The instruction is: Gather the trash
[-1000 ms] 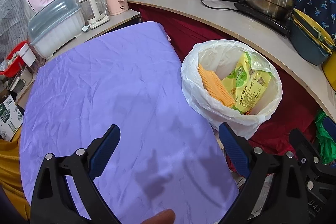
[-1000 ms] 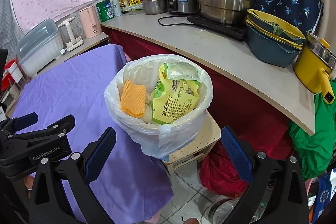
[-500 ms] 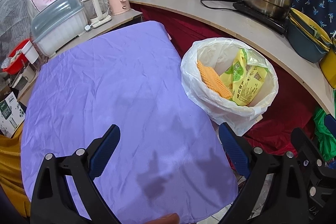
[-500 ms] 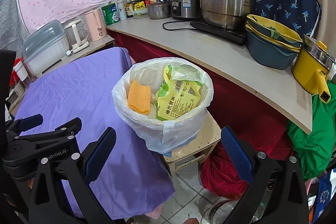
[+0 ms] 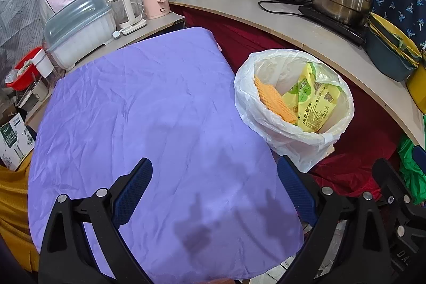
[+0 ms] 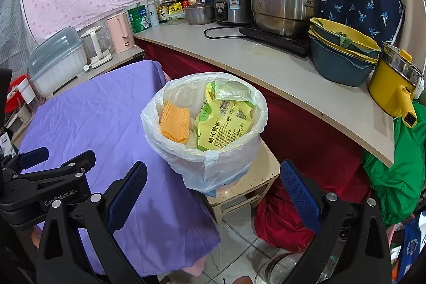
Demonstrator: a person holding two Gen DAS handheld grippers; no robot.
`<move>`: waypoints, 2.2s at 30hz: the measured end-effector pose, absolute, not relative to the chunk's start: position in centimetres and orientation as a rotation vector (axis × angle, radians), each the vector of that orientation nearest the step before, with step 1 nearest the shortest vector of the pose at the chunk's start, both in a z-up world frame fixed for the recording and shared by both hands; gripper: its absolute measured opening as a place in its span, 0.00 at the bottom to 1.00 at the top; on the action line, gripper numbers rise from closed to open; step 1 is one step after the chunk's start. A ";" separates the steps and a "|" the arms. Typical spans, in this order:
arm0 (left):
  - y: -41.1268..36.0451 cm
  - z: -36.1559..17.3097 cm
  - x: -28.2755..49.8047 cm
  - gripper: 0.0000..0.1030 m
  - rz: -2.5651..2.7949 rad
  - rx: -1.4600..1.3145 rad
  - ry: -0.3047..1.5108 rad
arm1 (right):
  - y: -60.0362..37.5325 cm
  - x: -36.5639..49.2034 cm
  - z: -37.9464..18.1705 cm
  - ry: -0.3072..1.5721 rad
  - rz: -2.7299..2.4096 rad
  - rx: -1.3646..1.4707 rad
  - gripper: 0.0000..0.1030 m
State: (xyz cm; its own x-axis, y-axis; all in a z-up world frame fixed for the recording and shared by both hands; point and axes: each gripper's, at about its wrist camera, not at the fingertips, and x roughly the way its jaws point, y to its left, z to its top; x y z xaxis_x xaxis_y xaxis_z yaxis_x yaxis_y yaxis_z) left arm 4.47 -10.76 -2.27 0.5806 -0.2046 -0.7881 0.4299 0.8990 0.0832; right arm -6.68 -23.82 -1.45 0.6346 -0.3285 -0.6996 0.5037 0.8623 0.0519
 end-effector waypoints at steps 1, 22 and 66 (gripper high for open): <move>-10.8 -2.3 4.4 0.88 -0.376 0.281 0.875 | -23.8 -6.7 -1.5 0.746 -0.481 0.254 0.94; -10.8 -2.3 3.6 0.87 -0.383 0.296 0.881 | -23.6 -6.8 -1.9 0.751 -0.476 0.256 0.94; -8.8 -1.8 4.2 0.87 -0.298 0.271 0.901 | -22.5 -5.9 -1.8 0.757 -0.408 0.225 0.94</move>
